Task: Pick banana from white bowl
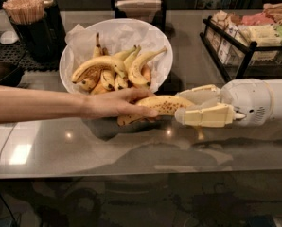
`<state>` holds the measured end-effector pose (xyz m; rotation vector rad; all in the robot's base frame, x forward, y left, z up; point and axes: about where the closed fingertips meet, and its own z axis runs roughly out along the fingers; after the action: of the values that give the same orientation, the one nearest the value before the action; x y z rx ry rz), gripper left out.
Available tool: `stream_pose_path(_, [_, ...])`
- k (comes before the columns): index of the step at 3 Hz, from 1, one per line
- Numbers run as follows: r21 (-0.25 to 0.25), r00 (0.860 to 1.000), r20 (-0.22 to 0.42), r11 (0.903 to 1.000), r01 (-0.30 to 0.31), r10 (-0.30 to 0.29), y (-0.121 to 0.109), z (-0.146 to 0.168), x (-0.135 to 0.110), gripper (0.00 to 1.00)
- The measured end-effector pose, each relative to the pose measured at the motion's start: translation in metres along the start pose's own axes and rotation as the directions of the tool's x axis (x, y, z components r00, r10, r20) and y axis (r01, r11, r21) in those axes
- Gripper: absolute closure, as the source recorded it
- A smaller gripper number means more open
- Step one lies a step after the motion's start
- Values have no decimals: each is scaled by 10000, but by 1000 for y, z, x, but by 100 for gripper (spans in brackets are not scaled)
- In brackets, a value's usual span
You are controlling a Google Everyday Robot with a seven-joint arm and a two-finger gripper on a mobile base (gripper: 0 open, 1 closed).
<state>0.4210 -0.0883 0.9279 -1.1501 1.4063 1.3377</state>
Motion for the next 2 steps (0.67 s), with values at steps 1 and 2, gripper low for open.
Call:
stream_pose_path(1, [-1,10000,0,10000,1,-1,0,0,0,100])
stream_pose_path(2, [-1,10000,-1,10000,1,-1,0,0,0,81])
